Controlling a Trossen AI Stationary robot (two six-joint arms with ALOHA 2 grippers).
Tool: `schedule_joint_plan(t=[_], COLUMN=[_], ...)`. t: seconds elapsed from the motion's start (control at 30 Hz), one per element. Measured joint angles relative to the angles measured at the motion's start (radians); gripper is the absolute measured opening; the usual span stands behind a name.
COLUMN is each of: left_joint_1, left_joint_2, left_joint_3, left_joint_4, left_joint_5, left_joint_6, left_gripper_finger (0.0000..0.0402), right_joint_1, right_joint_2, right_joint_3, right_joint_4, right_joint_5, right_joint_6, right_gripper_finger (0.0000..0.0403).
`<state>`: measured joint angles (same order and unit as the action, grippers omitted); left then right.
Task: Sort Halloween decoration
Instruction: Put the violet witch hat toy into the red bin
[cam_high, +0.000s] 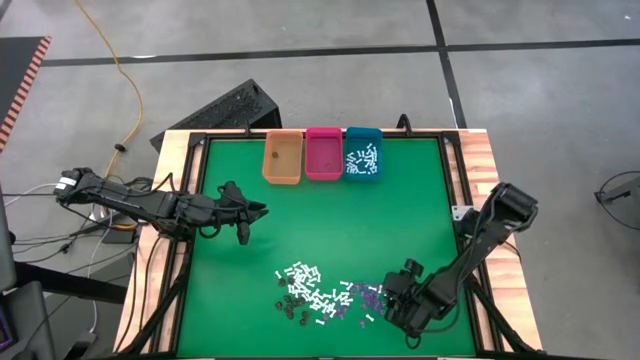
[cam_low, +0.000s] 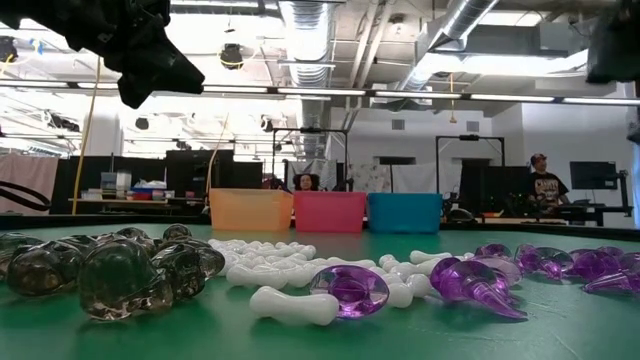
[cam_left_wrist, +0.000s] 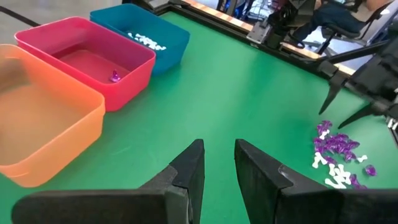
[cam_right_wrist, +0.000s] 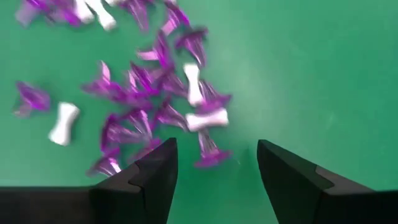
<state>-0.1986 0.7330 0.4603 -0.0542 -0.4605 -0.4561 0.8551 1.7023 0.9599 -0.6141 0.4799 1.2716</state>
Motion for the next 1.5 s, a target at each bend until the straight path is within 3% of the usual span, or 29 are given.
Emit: schedule_joint_plan(t=[0.4,0.7,1.17,1.37,1.5], left_joint_1=[0.0,0.0,0.0,0.0,0.0], left_joint_2=[0.0,0.0,0.0,0.0,0.0], left_joint_3=[0.0,0.0,0.0,0.0,0.0], left_joint_4=[0.001,0.001,-0.019,-0.025,-0.025], left_joint_5=[-0.017,-0.023,-0.022,-0.022,-0.022], left_joint_6=[-0.028,-0.028,-0.028,-0.029,-0.03], left_gripper_finger=[0.0078,0.0078,0.0078,0.0078,0.0078], right_joint_1=[-0.013,-0.038,-0.053,-0.053,-0.06], right_joint_2=[0.106,0.108,0.108,0.108,0.111], right_joint_3=[0.005,0.003,0.0,0.013,0.072], right_joint_4=[-0.009,-0.007,-0.014,-0.032,-0.147], right_joint_5=[-0.027,-0.039,-0.037,-0.037,-0.036], right_joint_6=[0.023,-0.013,-0.016,-0.015,-0.017], right_gripper_finger=[0.0243,0.0173,0.0022,0.0016,0.0016])
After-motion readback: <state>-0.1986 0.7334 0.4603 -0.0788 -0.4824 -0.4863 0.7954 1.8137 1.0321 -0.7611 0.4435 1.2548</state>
